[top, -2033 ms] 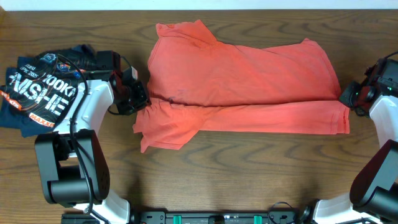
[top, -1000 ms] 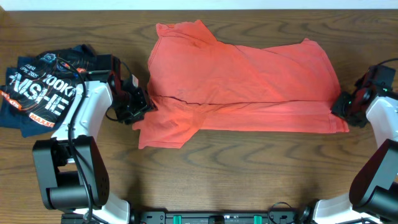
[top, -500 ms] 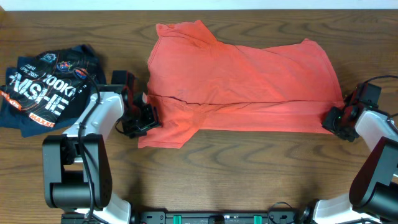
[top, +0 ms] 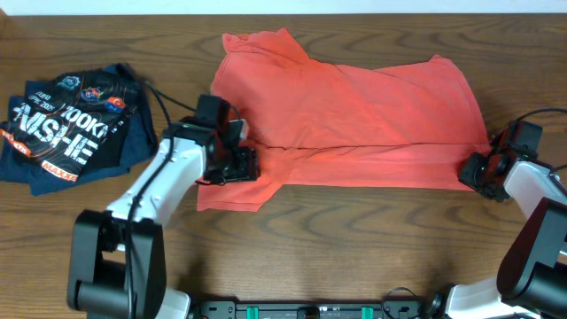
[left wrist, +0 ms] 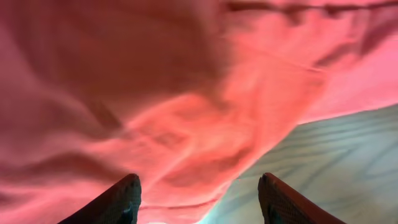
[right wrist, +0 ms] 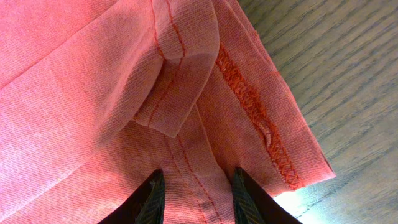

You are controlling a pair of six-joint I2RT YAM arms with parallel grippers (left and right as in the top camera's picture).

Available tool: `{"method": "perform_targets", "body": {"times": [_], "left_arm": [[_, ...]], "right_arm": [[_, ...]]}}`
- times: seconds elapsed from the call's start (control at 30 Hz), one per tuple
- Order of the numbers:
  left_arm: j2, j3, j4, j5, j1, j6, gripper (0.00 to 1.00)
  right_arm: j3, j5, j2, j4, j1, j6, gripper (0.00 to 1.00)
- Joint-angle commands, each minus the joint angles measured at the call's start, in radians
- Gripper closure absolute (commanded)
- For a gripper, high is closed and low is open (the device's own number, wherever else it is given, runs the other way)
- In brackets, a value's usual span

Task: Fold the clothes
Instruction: 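Grasp the shirt's near middle with the left gripper, right holding right edge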

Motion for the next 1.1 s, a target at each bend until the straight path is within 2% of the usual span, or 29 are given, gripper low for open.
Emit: {"method": "perform_targets", "body": {"times": [0.0,0.17,0.33,1.07], "left_arm": [[-0.017,0.000,0.032,-0.077,-0.092,0.062,0.38],[-0.010,0.000,0.080,-0.204,-0.203,0.122,0.38],[-0.010,0.000,0.133,-0.310,-0.275,0.130,0.37],[0.124,0.000,0.222,-0.313,-0.364,0.141,0.38]], "right_arm": [[-0.031,-0.004,0.017,-0.001,0.006,-0.003,0.66],[-0.031,-0.004,0.017,-0.002,0.006,-0.003,0.66],[-0.031,-0.005,0.017,-0.001,0.006,-0.003,0.65],[-0.031,-0.007,0.017,-0.004,0.006,-0.003,0.65]]}}
